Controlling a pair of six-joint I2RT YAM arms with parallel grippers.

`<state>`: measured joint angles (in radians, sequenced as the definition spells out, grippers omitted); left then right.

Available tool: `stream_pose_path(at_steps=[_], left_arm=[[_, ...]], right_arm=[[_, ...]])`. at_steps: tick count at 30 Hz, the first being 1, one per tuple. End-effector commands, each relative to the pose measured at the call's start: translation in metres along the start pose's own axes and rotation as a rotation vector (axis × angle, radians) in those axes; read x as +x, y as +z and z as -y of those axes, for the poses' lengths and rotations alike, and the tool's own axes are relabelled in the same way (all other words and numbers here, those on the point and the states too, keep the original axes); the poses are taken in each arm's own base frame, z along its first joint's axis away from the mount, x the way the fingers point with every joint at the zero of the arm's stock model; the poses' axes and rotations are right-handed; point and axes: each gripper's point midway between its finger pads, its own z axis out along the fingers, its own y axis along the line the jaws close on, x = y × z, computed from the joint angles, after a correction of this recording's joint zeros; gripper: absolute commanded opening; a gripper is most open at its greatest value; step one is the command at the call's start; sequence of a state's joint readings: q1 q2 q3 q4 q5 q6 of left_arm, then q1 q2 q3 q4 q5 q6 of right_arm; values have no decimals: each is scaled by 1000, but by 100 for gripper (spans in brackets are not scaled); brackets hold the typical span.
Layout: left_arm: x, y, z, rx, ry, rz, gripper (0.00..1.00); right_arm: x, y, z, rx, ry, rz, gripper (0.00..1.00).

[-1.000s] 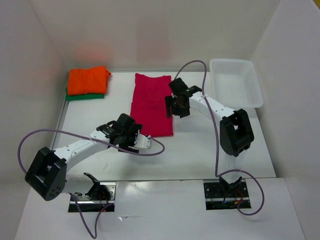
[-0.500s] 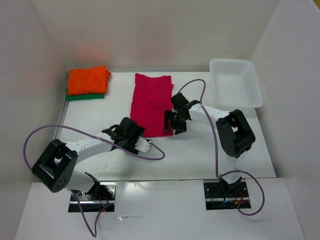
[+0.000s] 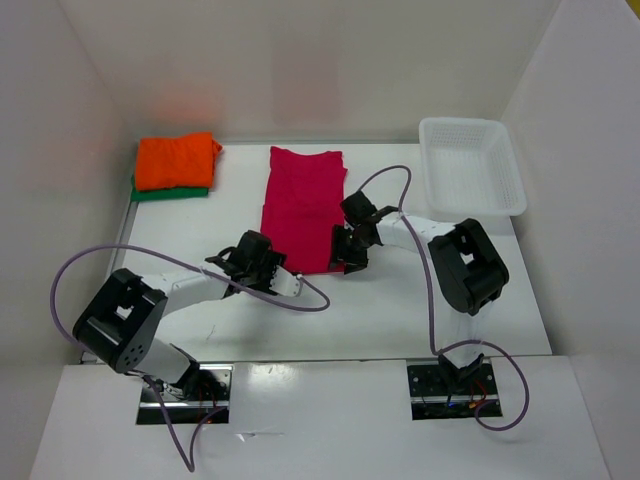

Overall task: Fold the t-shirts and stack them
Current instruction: Grab one side of the 2/3 rectangular tshirt with both arms

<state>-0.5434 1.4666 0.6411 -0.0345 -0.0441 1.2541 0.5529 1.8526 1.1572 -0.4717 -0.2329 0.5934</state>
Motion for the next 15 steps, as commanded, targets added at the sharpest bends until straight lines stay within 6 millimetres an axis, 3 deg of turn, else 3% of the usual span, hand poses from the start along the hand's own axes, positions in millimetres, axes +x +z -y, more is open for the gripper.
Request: stream_pose_path(at_steps=[1,3,9,11,13,15], left_arm=[[-9,5,5,39,1,53,65],[-11,6,4,41,0,62,56],[-15,5,2,48,-29,79,39],[-15,5,2,48,-38,78,27],[-16,5,-1,40,-61,80,9],[-19,4,-6,33,-61,93,3]], right_arm=[[0,9,-3,-13,0,8,52],[-4,11,-3,-4,-1,16,39],[-12,8,-2,21,-1,41,25],[-12,8,-2,21,-1,41,18],[-13,7,-1,30,-10,45,5],[-12,6,0,35,-8,38,0]])
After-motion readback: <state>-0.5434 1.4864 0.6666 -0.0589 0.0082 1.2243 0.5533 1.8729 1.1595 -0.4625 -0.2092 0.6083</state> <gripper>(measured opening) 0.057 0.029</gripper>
